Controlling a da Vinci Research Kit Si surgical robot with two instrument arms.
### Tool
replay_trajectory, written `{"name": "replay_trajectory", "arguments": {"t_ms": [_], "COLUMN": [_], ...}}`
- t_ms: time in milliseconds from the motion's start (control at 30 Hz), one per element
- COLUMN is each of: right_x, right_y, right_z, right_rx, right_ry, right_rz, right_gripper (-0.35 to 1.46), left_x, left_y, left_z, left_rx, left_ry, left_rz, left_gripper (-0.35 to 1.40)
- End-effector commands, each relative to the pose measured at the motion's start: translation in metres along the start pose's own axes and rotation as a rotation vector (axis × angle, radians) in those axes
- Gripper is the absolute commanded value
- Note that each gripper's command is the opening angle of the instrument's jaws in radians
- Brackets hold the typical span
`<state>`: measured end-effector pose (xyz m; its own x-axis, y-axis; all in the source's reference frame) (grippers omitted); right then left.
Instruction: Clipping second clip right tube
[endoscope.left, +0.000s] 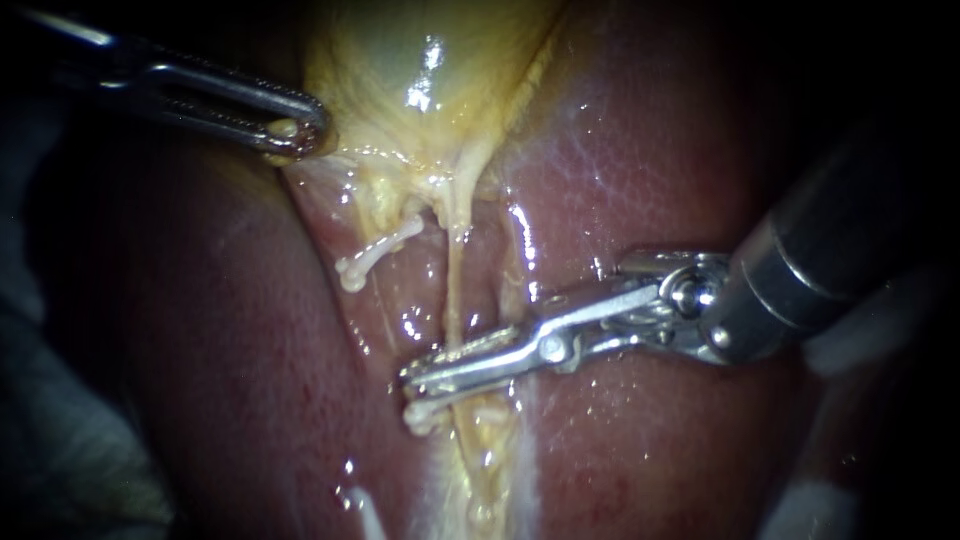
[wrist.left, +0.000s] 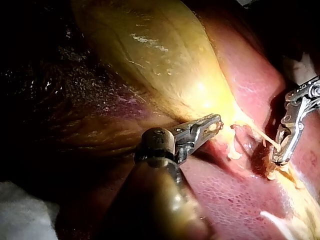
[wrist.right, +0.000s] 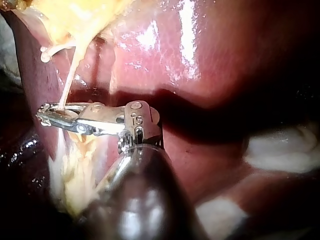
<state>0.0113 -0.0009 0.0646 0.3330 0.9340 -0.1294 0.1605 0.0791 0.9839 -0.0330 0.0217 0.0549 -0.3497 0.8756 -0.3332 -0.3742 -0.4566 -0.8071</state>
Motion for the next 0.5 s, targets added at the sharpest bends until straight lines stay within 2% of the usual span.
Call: {"name": "replay_trajectory", "arguments": {"t_ms": [33,500], "right_x": [0.0,-0.0002], "right_y": [0.0,0.0003], "right_z": [0.0,-0.0001], "right_rx": [0.001,0.005], "right_ry": [-0.002,-0.01], "right_rz": [-0.002,-0.004], "right_gripper": [-0.35,-0.35], "left_x": [0.0,0.0], "left_y": [0.0,0.0], "left_z": [0.0,0.0001], "left_rx": [0.0,0.0], "left_ry": [0.0,0.0], "left_rz": [0.0,0.0], "left_gripper": [-0.35,-0.35]}}
